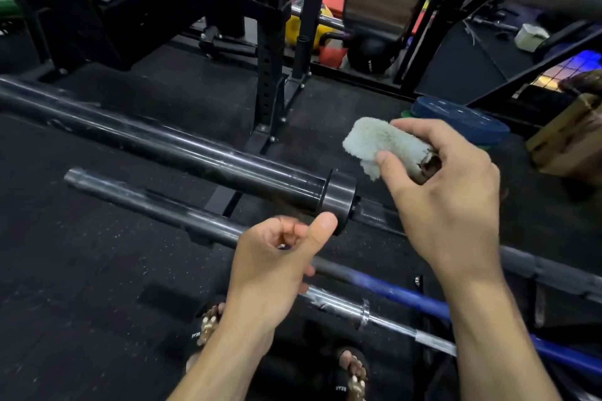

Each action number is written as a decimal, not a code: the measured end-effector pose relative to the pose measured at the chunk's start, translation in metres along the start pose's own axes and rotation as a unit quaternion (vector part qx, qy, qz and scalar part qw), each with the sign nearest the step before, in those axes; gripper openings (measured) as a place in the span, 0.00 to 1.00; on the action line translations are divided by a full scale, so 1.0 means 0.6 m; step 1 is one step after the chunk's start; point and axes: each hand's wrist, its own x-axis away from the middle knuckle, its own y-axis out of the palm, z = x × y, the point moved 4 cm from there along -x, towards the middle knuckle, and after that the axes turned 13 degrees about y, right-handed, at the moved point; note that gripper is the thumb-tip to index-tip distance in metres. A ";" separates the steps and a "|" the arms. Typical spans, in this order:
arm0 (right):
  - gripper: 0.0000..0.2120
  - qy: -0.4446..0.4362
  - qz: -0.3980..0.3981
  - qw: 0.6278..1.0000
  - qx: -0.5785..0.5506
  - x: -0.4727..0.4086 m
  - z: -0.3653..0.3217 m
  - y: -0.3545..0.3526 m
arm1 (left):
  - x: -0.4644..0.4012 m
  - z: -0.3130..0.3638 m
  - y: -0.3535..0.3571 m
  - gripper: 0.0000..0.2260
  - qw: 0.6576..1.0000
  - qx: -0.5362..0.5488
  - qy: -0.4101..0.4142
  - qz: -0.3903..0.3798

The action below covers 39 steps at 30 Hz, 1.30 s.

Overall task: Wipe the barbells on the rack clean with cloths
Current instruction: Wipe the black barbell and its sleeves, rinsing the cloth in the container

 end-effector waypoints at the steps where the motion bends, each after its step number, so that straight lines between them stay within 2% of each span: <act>1: 0.10 0.010 -0.007 1.000 -0.006 -0.001 0.003 0.004 | 0.000 0.000 -0.002 0.27 1.000 0.000 0.004 -0.003; 4: 0.06 0.033 -0.042 0.999 0.003 -0.003 0.008 0.016 | 0.000 -0.005 -0.005 0.23 1.000 -0.007 0.016 -0.013; 6: 0.06 0.045 -0.099 0.994 -0.015 0.001 0.013 0.026 | 0.001 -0.005 -0.007 0.22 1.000 -0.011 0.021 -0.016; 9: 0.11 0.035 -0.179 0.982 -0.058 0.013 0.010 0.031 | 0.000 -0.005 -0.008 0.22 0.999 -0.010 0.028 -0.022; 14: 0.18 -0.026 -0.223 0.970 -0.096 0.055 -0.008 0.032 | 0.000 -0.008 -0.007 0.23 0.999 -0.004 0.042 -0.013; 16: 0.18 -0.058 -0.224 0.970 -0.074 0.060 -0.012 0.032 | -0.002 -0.008 -0.007 0.24 0.999 0.000 0.047 -0.007; 21: 0.15 0.021 -0.130 0.991 0.032 0.010 0.025 0.028 | -0.003 -0.002 -0.004 0.24 0.999 -0.011 0.044 -0.018; 24: 0.17 0.024 -0.148 0.989 -0.018 0.031 0.024 0.020 | -0.006 -0.007 -0.007 0.22 0.999 -0.019 0.042 -0.019; 28: 0.22 0.005 -0.158 0.982 -0.099 0.046 0.010 0.005 | -0.009 -0.016 -0.012 0.08 0.997 -0.046 0.055 -0.021; 30: 0.22 -0.008 -0.173 0.981 -0.088 0.044 0.007 0.009 | -0.009 -0.017 -0.011 0.05 0.995 -0.057 0.069 -0.038; 32: 0.20 -0.021 -0.159 0.986 -0.039 0.040 0.003 0.014 | -0.007 -0.013 -0.009 0.07 0.993 -0.064 0.089 -0.053; 34: 0.19 -0.011 -0.163 0.987 -0.012 0.034 0.004 0.020 | -0.003 -0.005 -0.010 0.14 0.992 -0.063 0.101 -0.050; 39: 0.19 0.006 -0.184 0.983 -0.006 0.028 0.015 0.030 | 0.002 0.001 -0.011 0.26 0.996 -0.035 0.069 -0.032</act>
